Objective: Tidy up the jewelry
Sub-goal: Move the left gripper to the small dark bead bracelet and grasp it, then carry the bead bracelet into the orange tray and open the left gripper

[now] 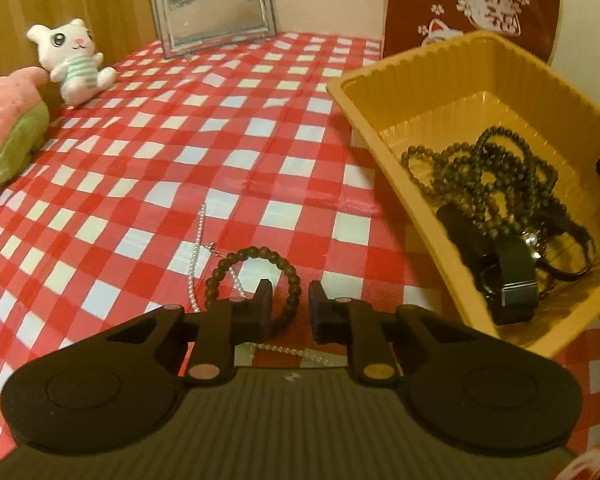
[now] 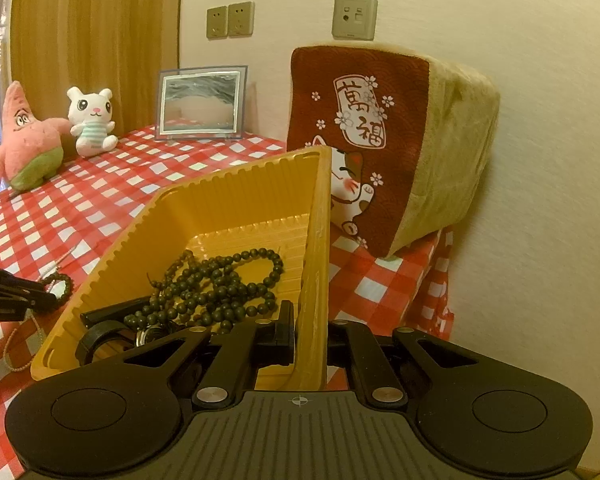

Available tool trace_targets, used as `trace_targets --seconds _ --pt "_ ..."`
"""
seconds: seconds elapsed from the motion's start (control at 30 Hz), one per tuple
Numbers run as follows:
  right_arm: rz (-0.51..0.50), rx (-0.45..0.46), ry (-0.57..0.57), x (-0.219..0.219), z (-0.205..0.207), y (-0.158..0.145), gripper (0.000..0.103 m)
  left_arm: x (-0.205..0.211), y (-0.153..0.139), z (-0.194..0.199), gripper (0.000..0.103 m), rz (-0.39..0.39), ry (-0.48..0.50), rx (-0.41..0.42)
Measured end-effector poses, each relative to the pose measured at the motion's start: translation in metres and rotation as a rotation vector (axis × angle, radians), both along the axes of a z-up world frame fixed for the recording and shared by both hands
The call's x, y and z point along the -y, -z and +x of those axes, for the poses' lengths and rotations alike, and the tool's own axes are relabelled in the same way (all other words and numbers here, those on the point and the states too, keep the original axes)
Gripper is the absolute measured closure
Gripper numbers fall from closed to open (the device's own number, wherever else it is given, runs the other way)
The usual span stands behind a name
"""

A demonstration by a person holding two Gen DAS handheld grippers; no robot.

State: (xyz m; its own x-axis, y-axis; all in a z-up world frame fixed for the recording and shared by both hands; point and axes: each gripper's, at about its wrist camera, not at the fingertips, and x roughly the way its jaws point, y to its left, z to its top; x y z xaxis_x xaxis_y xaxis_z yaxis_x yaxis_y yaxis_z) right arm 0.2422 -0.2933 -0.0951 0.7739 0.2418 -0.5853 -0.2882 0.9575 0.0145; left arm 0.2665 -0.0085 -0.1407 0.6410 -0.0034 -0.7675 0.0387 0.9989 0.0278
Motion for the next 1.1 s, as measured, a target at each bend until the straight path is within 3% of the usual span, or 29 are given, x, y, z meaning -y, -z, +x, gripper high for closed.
trace_targets --seconds 0.27,0.47,0.83,1.1 --pt "-0.002 -0.001 0.003 0.0 0.0 0.001 0.097 -0.003 0.009 0.01 0.097 -0.017 0.016 -0.029" --pt "-0.002 0.0 0.0 0.001 0.0 0.0 0.097 -0.006 0.003 0.008 0.098 -0.022 0.002 -0.016" --pt "0.0 0.0 0.002 0.0 -0.001 0.0 0.097 -0.038 -0.068 -0.024 0.098 -0.122 -0.112 0.156" --pt "0.001 -0.001 0.001 0.0 -0.001 0.0 0.097 -0.049 -0.111 -0.042 0.098 -0.171 -0.159 0.228"
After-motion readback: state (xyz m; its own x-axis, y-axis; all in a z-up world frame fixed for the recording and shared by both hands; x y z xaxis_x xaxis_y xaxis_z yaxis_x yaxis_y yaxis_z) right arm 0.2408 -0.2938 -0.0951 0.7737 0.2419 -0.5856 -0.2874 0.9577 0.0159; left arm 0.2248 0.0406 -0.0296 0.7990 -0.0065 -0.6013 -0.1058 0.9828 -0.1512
